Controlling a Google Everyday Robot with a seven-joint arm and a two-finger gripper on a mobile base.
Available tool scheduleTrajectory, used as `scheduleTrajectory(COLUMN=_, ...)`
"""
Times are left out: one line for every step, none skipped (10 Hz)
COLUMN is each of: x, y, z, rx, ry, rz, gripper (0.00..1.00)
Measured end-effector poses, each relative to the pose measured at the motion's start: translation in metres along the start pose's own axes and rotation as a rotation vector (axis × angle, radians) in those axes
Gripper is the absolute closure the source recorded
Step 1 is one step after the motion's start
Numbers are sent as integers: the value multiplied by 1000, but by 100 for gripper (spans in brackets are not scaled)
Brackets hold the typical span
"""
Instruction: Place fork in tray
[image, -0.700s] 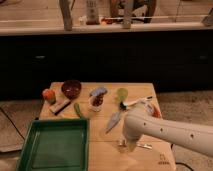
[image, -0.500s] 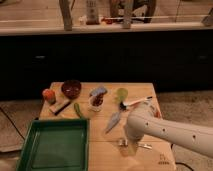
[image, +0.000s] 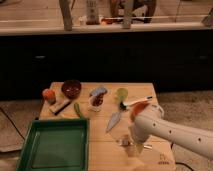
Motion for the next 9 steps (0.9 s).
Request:
scheduleTrajectory(x=-2, y=-2, z=4, rx=-4, ry=-2, rz=-4, gripper=20)
scheduleTrajectory(x=-5, y=-5, z=7, rx=-7, ry=-5, rz=-11, gripper=20)
scheduleTrajectory(x=-8, y=-6, z=10, rx=-11, ry=-9, rz=-15, gripper=20)
scheduleTrajectory(x=-10, y=-8, z=15, rx=-19, ry=-11, rz=-19, gripper=20)
scheduleTrajectory(x=-11, y=-8, z=20, rx=-27, ry=-15, rz=-20, gripper=21)
scheduleTrajectory(x=-10, y=-7, z=26, rx=-36, ry=-20, rz=-16, gripper=28)
scheduleTrajectory(x=-8, y=-5, z=33, rx=-45, ry=-25, rz=-9, gripper=38)
scheduleTrajectory(x=-7, y=-4, z=37, rx=-49, ry=-34, rz=-1, gripper=47)
scheduleTrajectory(x=-7, y=-3, z=39, rx=-49, ry=-42, rz=5, gripper=58)
